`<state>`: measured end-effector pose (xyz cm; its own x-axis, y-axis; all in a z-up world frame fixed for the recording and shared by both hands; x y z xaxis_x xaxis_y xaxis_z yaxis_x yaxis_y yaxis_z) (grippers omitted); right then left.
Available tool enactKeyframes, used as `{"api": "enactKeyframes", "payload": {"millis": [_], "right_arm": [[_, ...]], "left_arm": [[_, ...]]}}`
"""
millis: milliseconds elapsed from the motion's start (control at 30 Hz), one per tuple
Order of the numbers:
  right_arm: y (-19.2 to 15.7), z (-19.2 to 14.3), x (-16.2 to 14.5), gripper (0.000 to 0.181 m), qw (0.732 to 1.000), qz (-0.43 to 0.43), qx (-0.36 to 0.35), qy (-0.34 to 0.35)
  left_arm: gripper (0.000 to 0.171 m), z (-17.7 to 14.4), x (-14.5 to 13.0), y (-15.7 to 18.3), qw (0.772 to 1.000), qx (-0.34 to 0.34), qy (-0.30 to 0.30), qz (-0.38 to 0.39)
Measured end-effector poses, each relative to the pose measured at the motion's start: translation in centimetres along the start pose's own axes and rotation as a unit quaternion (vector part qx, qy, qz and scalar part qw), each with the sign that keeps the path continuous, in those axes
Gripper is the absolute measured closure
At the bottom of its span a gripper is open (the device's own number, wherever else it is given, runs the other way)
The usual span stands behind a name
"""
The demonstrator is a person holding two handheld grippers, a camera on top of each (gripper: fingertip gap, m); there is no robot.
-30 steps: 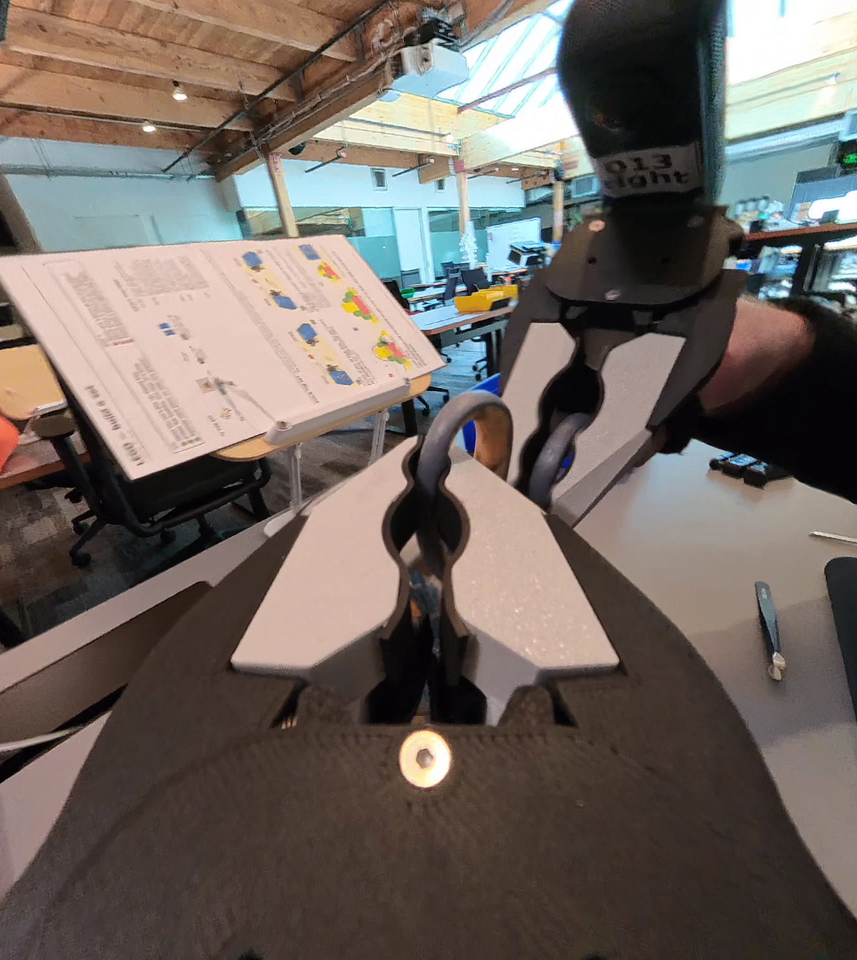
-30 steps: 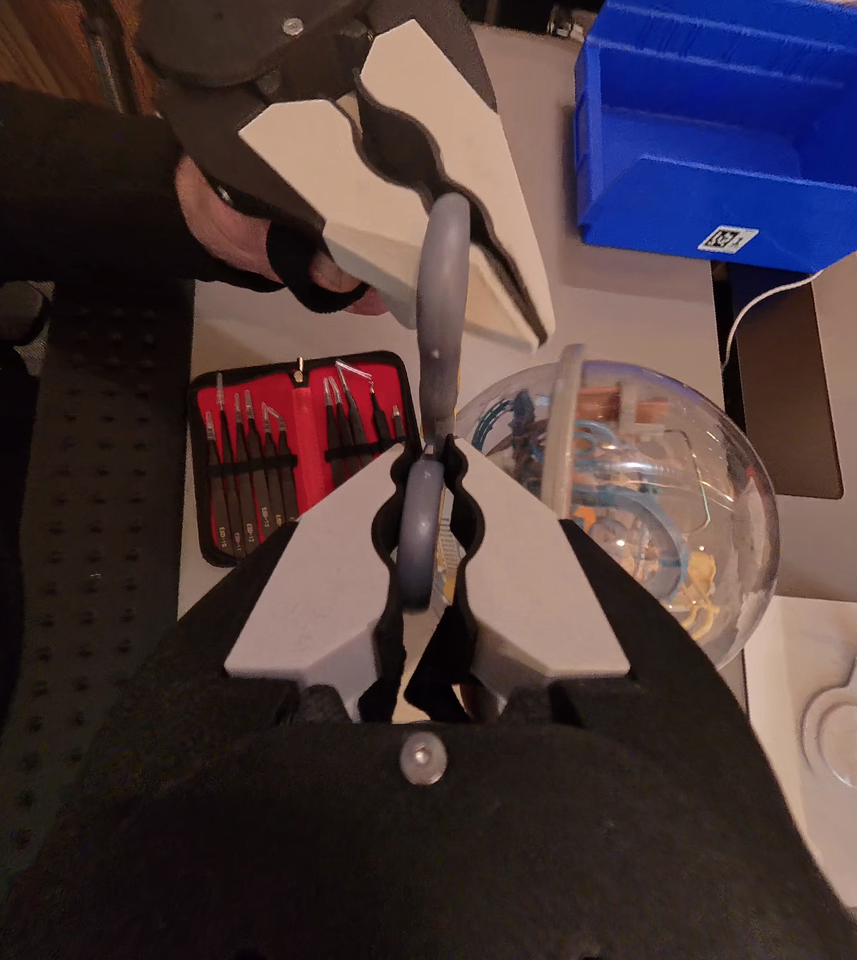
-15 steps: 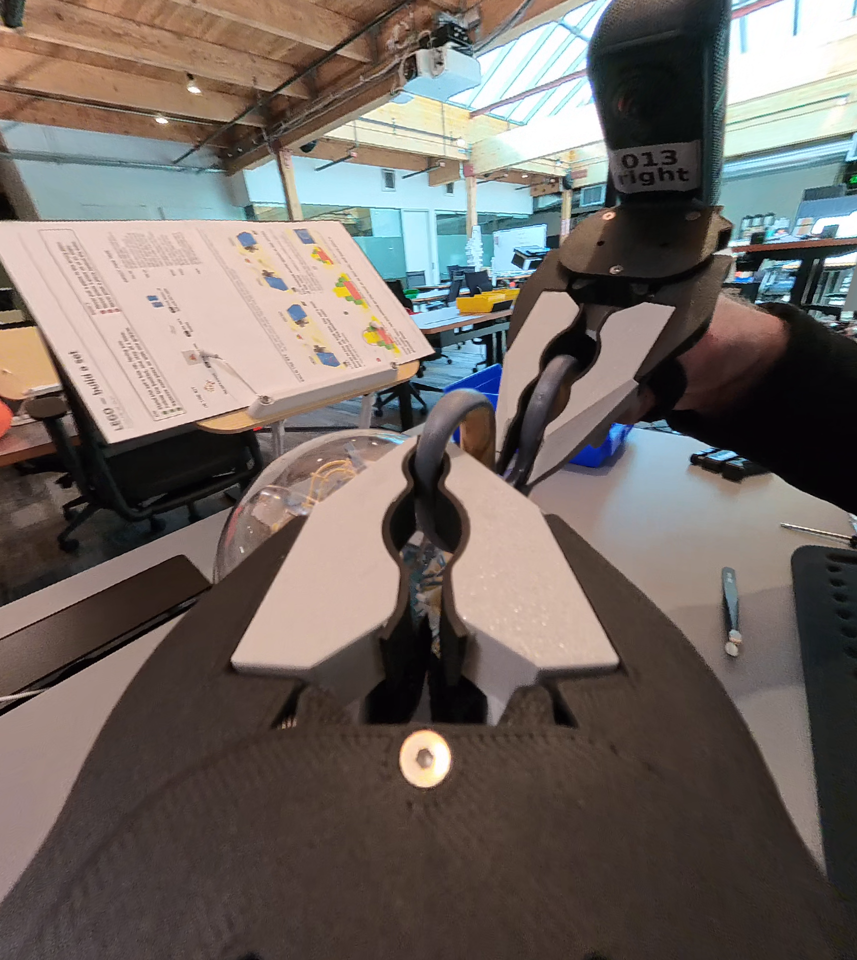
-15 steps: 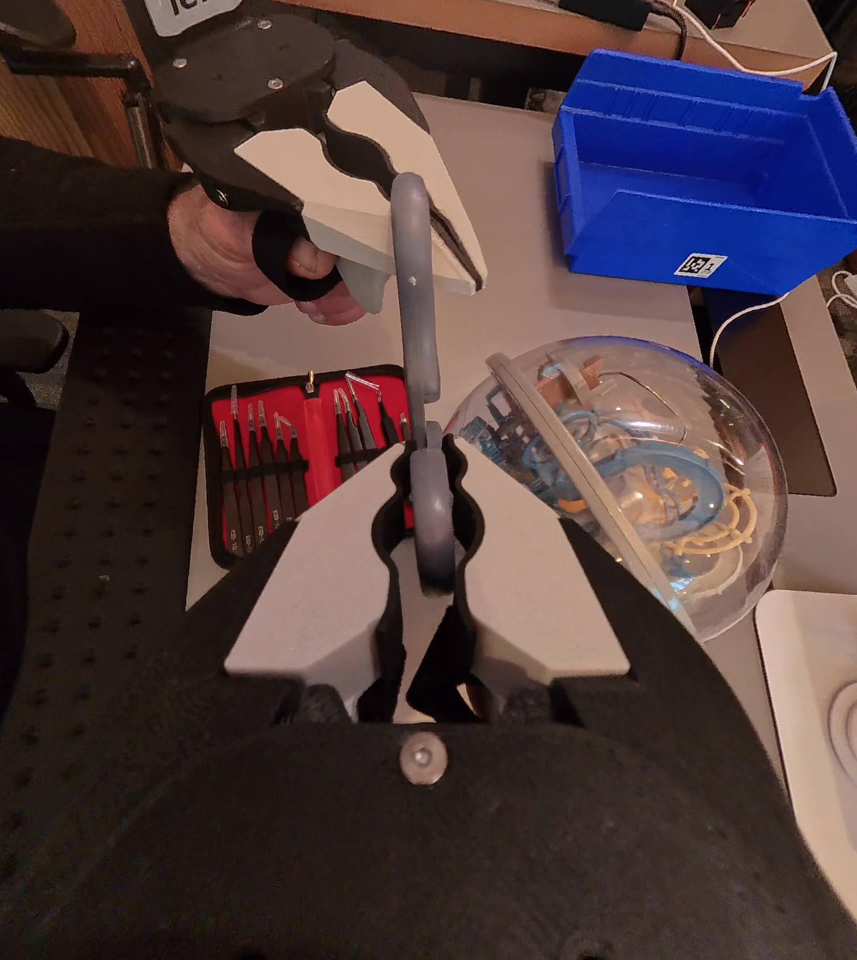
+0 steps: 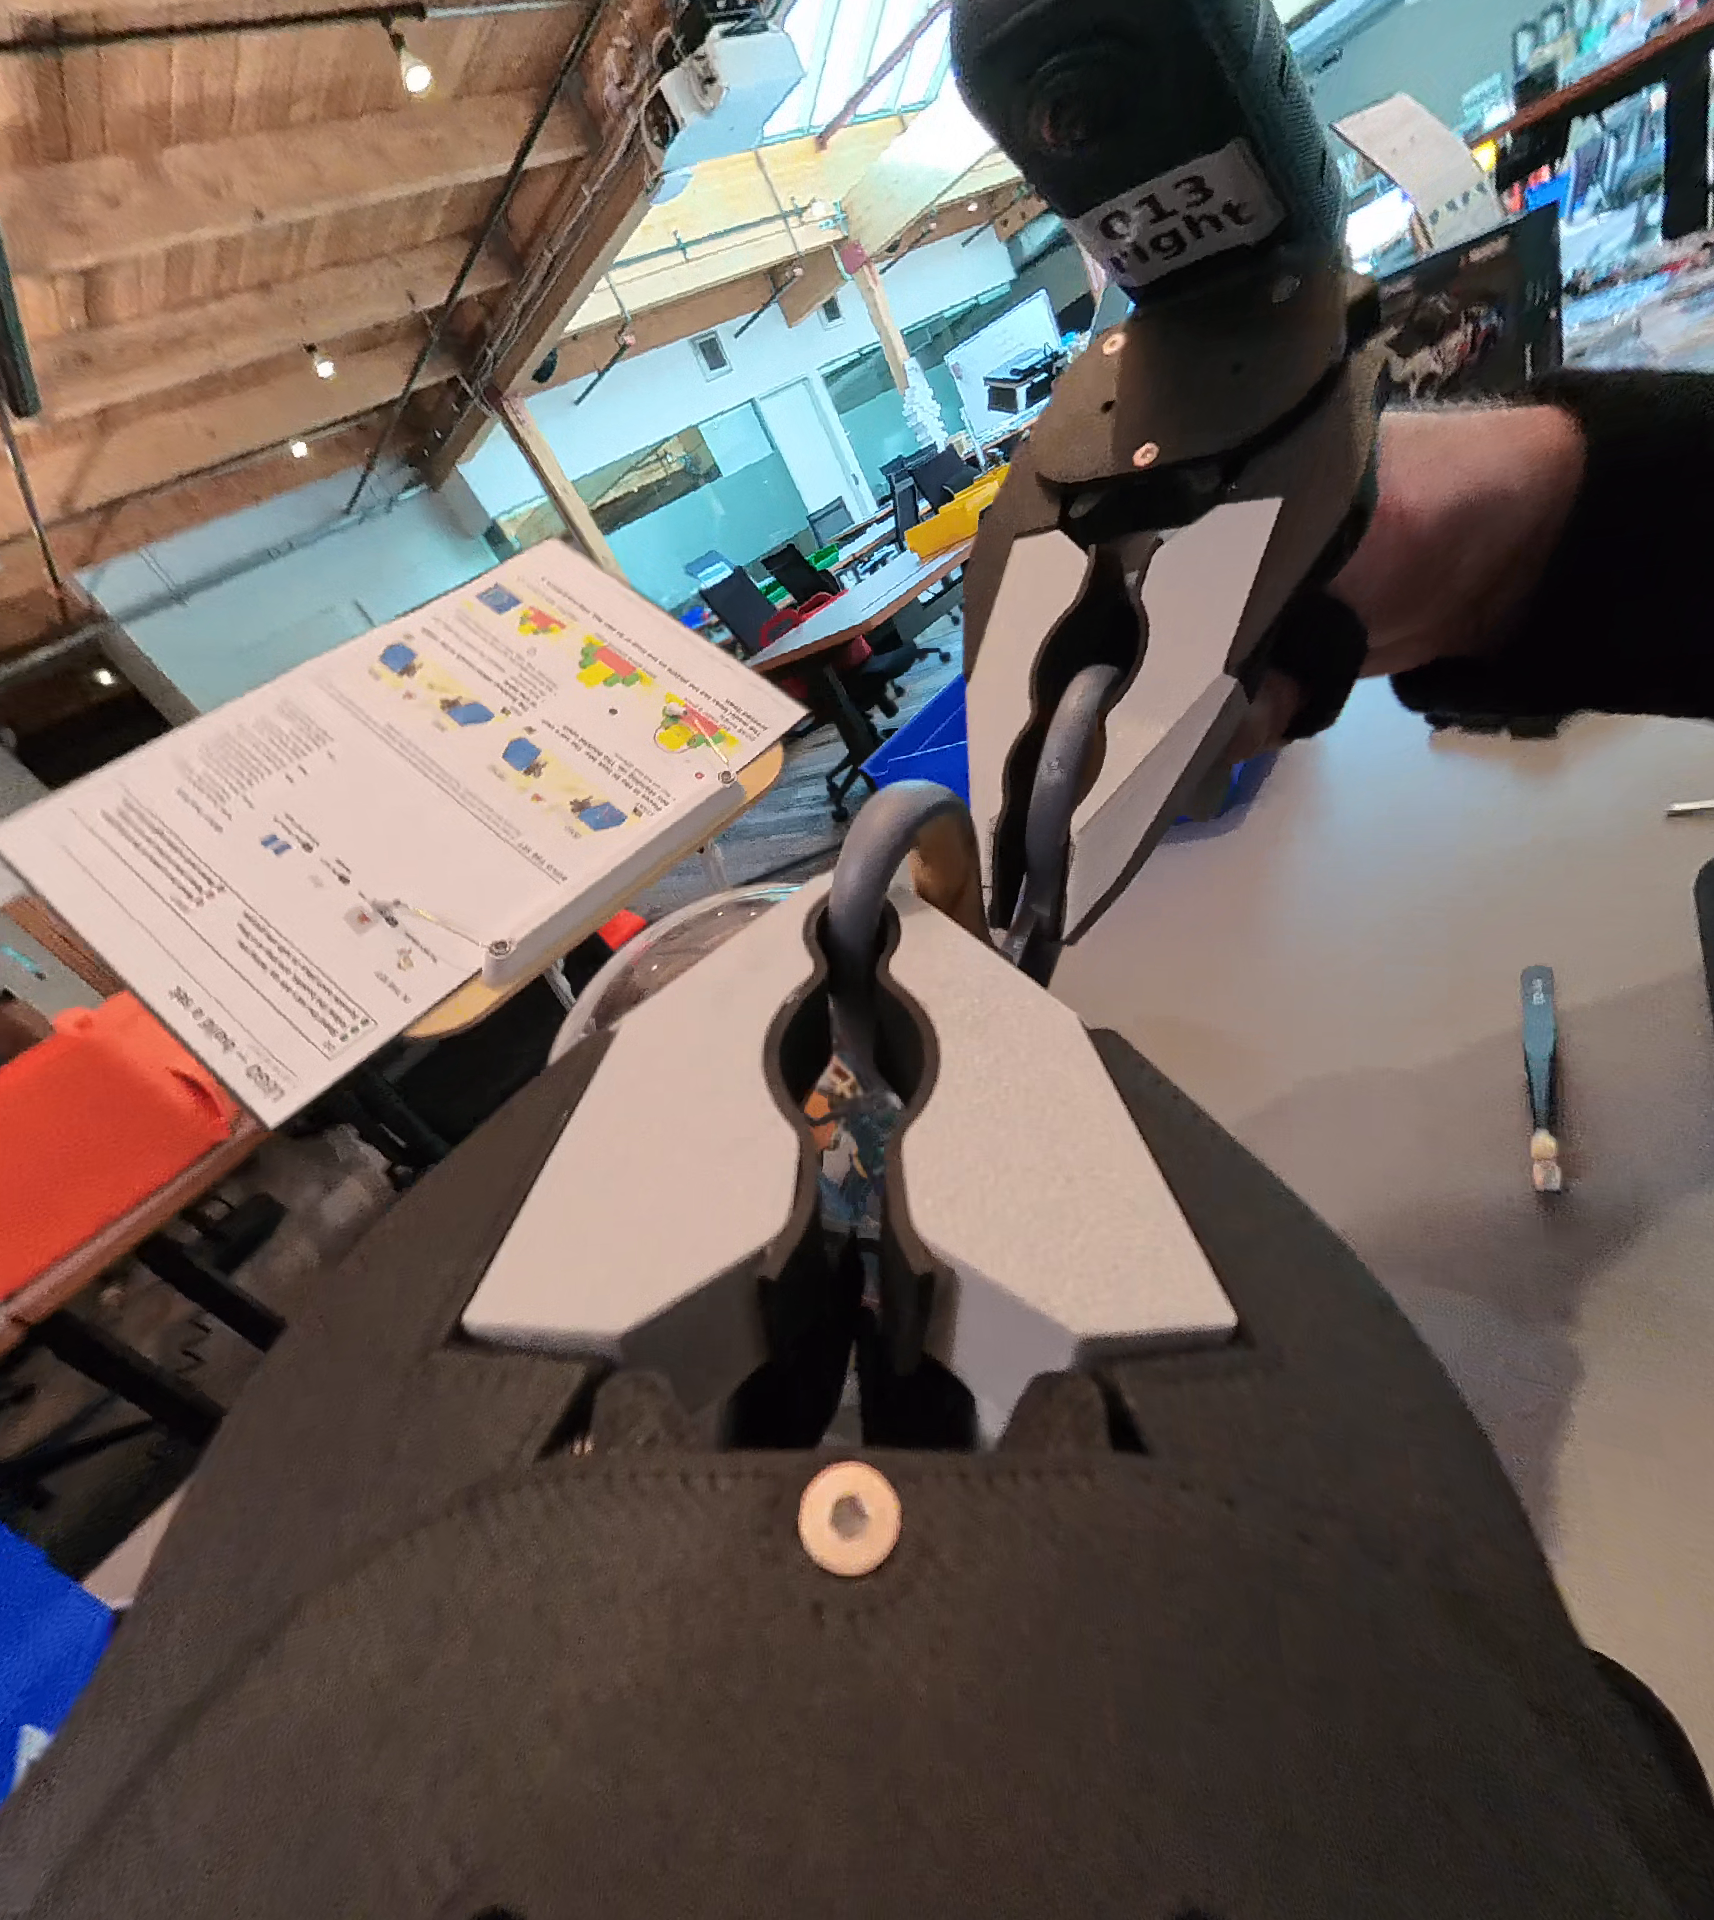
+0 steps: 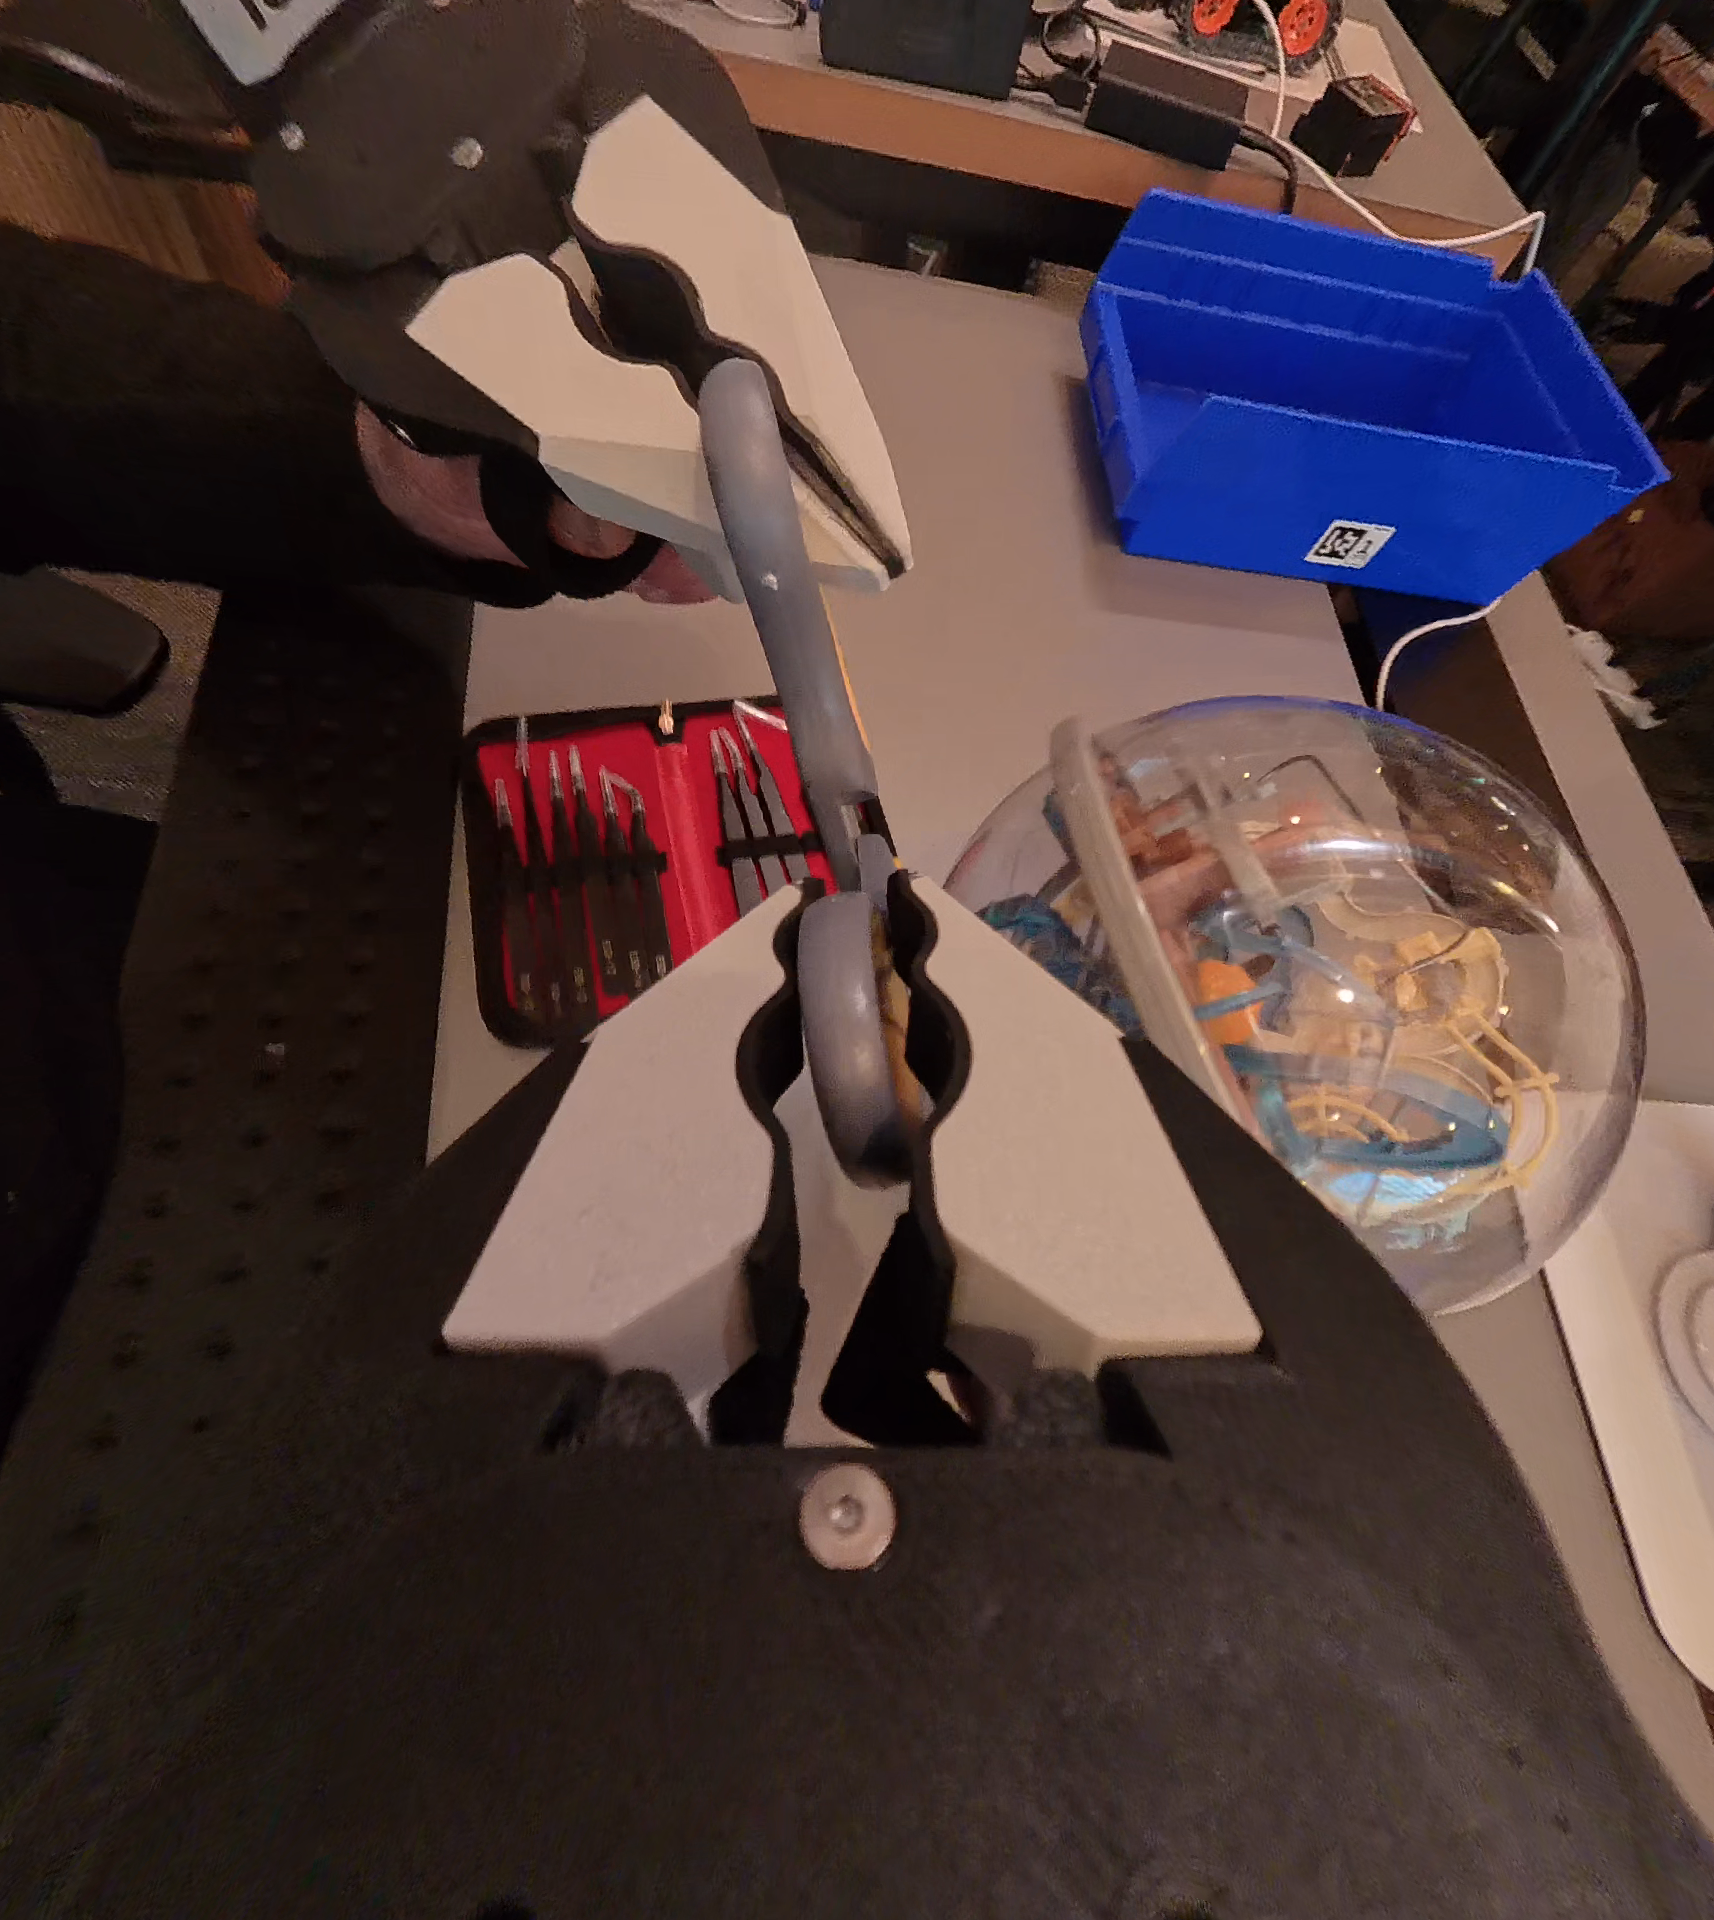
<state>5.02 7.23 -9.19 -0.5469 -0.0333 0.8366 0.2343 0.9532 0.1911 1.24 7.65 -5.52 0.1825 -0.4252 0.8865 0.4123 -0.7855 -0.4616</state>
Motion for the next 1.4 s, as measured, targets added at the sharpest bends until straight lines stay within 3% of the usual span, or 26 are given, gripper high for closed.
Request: {"api": "enactKeyframes", "payload": {"millis": [133,233,367,533,733,833,967,1033,1100,1267,1400], "right_arm": [[-2.8,-1.6,-2.0,0.166,0.998,-0.056,-0.02,-0.001],[-5.3,-2.9,-2.5,0.161,0.996,-0.078,-0.038,0.035],[-6.8,-3.9,-4.7,0.144,0.995,-0.068,-0.074,0.026],[-5.3,-6.6,-4.6,0.122,0.987,-0.018,-0.136,0.083],[-1.1,-4.7,-7.8,0.068,0.971,-0.019,-0.238,-0.009],[0.6,-3.8,-7.9,0.057,0.959,-0.031,-0.282,-0.017],[2.9,-3.4,-8.0,0.054,0.953,-0.013,-0.301,-0.024],[3.9,-3.3,-8.1,0.052,0.954,-0.002,-0.298,-0.024],[4.9,-3.0,-8.5,0.05,0.955,-0.001,-0.295,-0.036],[7.0,-2.2,-9.5,0.051,0.962,0.025,-0.267,-0.049],[9.1,-2.4,-9.4,0.063,0.964,0.036,-0.262,-0.037]], "left_arm": [[0.171,0.4,1.0,4.4,0.995,0.003,0.008,0.095],[0.171,0.4,1.6,7.8,0.974,0.034,0.011,0.222],[0.171,-0.1,2.6,9.7,0.966,0.042,0.015,0.256],[0.171,-2.7,4.2,7.6,0.972,0.054,0.009,0.231],[0.171,-8.1,3.3,-1.3,0.986,0.136,-0.028,0.089],[0.171,-9.7,-0.3,-6.2,0.984,0.155,-0.085,0.004],[0.171,-10.6,-8.1,-10.9,0.961,0.139,-0.188,-0.149],[0.171,-10.4,-11.7,-12.5,0.946,0.135,-0.249,-0.161],[0.171,-9.7,-15.5,-12.6,0.919,0.088,-0.323,-0.208],[0.171,-8.1,-22.8,-15.9,0.881,0.078,-0.41,-0.224],[0.171,-6.9,-27.3,-14.5,0.844,0.015,-0.466,-0.265]]}}
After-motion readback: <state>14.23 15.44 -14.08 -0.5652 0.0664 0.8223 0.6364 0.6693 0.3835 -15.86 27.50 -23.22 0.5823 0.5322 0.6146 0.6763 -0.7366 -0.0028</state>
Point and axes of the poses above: each gripper's, where its closed fingertips meet, z out along the fingers, x out of its top, y = z × x across the jaws, the point moved 1 cm from there along -z, back along the fingers, and after that the axes turned 2 degrees about -x, right-handed, at the moved point
